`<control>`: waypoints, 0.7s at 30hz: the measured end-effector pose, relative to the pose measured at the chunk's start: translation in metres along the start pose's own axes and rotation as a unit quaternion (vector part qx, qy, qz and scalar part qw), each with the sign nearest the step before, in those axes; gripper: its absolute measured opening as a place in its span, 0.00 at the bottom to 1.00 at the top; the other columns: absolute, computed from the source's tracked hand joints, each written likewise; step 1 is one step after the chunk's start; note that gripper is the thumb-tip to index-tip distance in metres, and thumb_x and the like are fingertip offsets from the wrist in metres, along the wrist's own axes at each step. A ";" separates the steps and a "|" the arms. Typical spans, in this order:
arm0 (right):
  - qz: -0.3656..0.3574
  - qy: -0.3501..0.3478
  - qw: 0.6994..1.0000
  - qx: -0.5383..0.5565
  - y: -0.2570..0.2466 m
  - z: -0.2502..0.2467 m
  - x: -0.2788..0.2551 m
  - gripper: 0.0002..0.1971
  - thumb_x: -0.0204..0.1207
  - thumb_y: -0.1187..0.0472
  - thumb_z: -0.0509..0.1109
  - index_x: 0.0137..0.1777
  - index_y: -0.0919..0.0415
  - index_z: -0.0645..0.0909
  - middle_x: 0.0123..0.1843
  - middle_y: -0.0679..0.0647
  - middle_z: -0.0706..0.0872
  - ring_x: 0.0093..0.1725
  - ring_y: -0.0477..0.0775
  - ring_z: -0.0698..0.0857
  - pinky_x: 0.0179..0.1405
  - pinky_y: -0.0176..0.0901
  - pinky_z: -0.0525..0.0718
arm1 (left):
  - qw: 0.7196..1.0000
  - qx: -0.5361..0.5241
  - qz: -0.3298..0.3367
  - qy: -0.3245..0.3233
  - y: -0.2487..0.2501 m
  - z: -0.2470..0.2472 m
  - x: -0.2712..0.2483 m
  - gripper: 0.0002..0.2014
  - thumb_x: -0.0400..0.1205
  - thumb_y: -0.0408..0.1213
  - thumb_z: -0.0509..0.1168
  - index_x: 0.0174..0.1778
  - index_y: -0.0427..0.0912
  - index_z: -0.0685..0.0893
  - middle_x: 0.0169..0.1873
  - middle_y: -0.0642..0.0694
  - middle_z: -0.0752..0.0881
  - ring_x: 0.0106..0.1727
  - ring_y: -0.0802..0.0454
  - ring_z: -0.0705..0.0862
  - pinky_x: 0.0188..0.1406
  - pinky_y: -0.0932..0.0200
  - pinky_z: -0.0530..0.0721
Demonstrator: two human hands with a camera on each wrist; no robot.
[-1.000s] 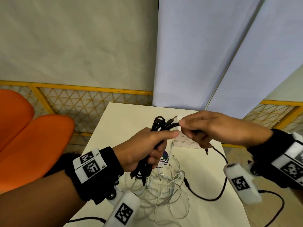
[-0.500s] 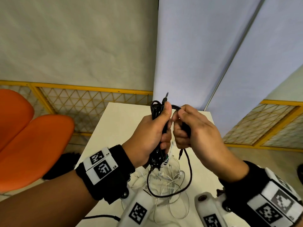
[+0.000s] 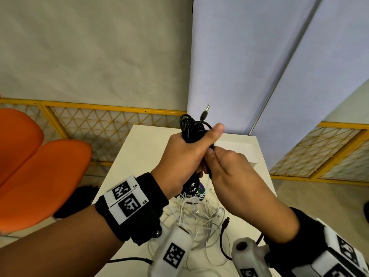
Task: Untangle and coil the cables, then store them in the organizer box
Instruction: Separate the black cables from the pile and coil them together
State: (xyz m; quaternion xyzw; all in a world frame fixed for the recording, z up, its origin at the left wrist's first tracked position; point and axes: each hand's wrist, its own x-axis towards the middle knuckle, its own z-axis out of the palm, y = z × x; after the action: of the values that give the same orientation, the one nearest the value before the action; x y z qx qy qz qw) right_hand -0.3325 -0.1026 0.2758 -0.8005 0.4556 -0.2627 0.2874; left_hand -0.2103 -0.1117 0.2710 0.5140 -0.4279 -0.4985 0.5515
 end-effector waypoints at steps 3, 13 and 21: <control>-0.033 -0.012 0.994 -0.101 -0.004 0.001 -0.002 0.17 0.84 0.63 0.55 0.35 0.44 0.64 0.30 0.41 0.75 0.30 0.49 0.75 0.31 0.43 0.66 | 1.000 0.013 -0.018 0.014 -0.001 0.002 -0.001 0.23 0.73 0.46 0.79 0.21 0.48 0.73 0.18 0.49 0.71 0.19 0.51 0.69 0.20 0.62 0.69; -0.067 0.019 0.978 -0.196 -0.006 0.004 -0.011 0.05 0.78 0.63 0.54 0.44 0.58 0.71 0.28 0.48 0.68 0.22 0.51 0.64 0.21 0.42 0.53 | 0.998 0.002 -0.051 0.030 0.010 0.008 -0.010 0.12 0.75 0.39 0.78 0.34 0.40 0.81 0.30 0.40 0.76 0.32 0.47 0.77 0.31 0.55 0.74; 0.011 0.074 0.997 0.014 -0.013 0.007 -0.021 0.18 0.83 0.38 0.52 0.38 0.48 0.69 0.24 0.45 0.74 0.28 0.49 0.73 0.29 0.49 0.71 | 0.999 -0.041 -0.012 0.033 0.029 0.001 -0.001 0.15 0.82 0.43 0.72 0.37 0.35 0.81 0.15 0.55 0.76 0.19 0.58 0.74 0.20 0.69 0.73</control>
State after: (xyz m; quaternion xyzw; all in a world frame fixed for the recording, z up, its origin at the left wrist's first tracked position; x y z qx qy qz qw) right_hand -0.3295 -0.0777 0.2765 -0.7698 0.4809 -0.3244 0.2665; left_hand -0.2081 -0.1113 0.2996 0.5125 -0.3827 -0.5049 0.5796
